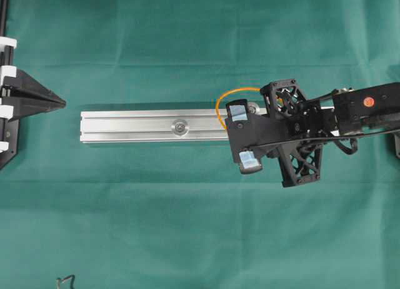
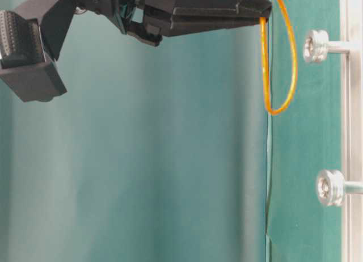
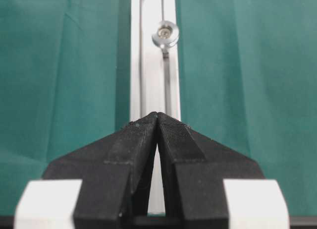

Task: Hook the rubber onto the shaft.
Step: 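Carry the band leftward over the right metal pulley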

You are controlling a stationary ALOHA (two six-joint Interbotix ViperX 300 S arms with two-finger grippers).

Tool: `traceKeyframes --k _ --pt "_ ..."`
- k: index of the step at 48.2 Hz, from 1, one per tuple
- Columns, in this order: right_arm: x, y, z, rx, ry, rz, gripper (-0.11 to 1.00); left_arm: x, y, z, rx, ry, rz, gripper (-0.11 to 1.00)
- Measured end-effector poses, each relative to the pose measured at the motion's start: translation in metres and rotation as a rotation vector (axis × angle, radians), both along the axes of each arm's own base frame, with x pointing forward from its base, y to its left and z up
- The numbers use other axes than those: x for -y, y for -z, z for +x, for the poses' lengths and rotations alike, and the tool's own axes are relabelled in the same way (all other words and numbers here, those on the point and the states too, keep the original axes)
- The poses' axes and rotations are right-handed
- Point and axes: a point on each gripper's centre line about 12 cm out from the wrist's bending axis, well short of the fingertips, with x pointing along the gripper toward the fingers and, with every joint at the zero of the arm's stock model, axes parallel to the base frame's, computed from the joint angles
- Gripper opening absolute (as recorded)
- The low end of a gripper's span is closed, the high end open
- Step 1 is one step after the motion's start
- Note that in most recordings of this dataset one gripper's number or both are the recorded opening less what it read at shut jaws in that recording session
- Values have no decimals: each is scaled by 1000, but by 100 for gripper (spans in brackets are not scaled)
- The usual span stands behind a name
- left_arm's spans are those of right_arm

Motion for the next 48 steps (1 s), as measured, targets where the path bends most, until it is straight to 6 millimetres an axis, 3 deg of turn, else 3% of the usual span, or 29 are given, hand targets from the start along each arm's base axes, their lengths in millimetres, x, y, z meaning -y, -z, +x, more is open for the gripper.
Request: traceKeyframes --k 48 --pt "0 0 2 11 1 1 7 0 0 0 -2 0 2 2"
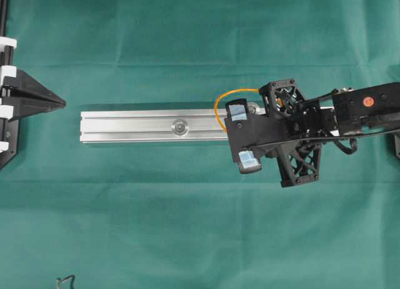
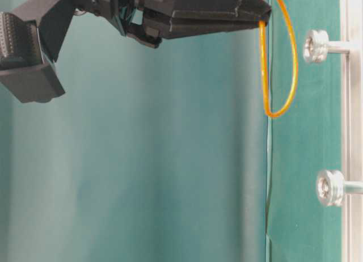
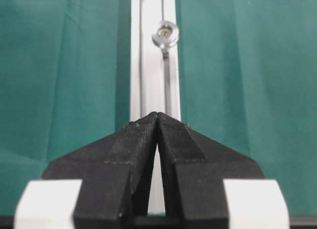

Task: Hook the rubber onto the shaft.
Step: 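Carry the band leftward over the right metal pulley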

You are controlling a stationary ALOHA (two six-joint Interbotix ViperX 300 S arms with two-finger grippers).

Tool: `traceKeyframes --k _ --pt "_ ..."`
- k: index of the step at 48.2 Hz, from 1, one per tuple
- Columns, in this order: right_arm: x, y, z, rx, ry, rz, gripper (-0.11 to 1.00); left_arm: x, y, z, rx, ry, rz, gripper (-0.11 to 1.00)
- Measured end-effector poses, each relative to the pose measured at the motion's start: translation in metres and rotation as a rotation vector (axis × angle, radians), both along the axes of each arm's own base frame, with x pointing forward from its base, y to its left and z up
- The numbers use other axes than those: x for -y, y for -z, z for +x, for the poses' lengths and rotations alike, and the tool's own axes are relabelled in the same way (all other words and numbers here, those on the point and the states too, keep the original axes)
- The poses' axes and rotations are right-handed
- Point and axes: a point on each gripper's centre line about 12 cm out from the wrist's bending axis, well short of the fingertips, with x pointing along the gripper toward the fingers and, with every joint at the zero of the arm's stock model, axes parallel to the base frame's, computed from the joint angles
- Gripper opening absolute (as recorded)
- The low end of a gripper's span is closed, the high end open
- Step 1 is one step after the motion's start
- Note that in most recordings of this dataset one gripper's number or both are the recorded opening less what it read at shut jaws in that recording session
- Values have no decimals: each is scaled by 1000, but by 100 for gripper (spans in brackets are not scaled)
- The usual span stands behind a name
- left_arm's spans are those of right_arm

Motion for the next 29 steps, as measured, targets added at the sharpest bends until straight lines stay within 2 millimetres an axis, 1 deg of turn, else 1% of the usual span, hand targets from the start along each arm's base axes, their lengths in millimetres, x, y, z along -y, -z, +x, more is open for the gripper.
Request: traceKeyframes --k 29 --pt "-3 0 0 5 -4 10 7 0 0 0 0 -2 0 2"
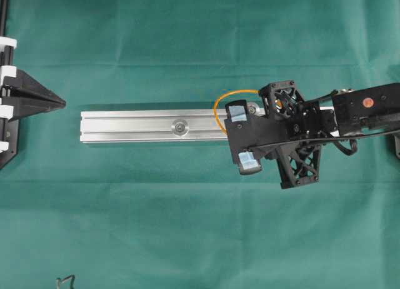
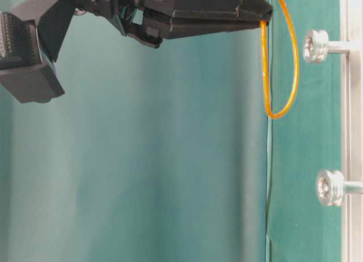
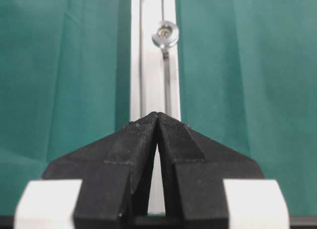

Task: Hook the rubber onto the shaft.
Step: 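Carry the band leftward over the right metal pulley, then rotate the right gripper and pull the band around the right pulley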

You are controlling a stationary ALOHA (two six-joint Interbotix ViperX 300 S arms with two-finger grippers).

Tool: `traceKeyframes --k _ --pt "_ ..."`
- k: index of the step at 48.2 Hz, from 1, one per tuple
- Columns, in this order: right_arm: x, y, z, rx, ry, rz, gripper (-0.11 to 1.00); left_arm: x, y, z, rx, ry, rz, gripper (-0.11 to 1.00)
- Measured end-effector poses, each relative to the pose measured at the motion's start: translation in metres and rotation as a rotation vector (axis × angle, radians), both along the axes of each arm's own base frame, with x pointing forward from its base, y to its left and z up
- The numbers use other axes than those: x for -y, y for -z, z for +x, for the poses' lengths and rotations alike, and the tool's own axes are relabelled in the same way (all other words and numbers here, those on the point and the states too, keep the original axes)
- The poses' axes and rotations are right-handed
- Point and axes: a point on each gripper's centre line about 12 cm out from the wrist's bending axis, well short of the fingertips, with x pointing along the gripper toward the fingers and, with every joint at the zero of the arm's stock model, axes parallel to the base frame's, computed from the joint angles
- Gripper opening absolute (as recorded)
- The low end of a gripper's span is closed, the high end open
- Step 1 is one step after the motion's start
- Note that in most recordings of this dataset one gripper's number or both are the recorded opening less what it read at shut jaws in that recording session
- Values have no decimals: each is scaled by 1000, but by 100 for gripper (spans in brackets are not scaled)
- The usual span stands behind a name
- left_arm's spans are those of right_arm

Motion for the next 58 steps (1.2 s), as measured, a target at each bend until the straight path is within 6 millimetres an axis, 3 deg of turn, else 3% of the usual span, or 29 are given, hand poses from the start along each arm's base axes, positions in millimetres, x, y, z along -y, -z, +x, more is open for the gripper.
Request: traceKeyframes --k 58 --pt "-23 6 3 10 -39 35 7 0 0 0 0 0 -2 2"
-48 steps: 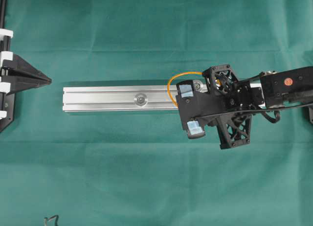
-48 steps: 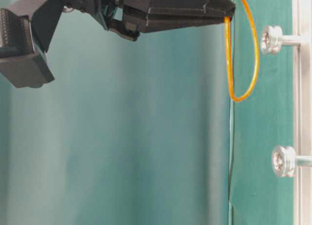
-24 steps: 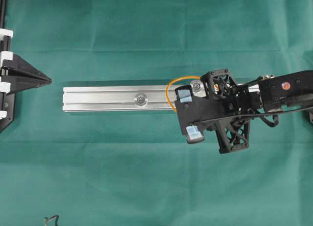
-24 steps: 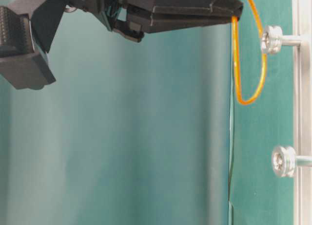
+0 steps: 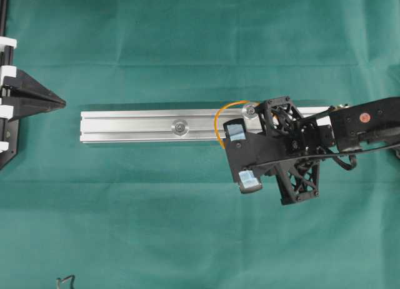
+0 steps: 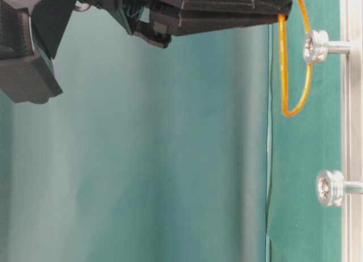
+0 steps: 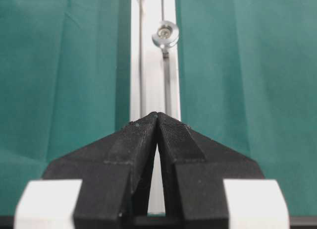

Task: Hook the rubber onto the shaft.
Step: 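Rotate the right gripper and pull the band around the right pulley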

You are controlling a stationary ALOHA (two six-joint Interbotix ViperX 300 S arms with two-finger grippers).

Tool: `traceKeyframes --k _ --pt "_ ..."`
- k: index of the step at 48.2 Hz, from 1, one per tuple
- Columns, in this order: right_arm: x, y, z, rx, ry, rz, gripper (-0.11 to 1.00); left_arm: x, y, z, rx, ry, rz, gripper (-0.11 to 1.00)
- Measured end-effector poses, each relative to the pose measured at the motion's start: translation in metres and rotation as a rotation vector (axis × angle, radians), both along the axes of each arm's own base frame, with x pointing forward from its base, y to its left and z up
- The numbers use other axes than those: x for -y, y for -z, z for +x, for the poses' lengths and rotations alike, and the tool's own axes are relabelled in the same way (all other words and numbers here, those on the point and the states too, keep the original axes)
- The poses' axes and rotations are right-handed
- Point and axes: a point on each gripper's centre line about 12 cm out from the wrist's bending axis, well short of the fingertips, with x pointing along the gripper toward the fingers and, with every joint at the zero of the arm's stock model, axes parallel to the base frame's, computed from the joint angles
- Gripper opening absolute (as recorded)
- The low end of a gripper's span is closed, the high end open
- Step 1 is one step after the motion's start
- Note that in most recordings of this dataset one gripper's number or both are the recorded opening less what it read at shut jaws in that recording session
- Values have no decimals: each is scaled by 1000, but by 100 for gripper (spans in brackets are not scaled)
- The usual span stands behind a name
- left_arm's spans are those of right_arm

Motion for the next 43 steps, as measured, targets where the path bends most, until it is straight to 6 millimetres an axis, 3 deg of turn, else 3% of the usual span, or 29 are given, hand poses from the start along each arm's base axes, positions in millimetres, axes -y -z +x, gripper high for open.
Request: traceKeyframes --k 43 --pt "-26 4 -2 -22 -4 53 7 0 0 0 0 0 2 2"
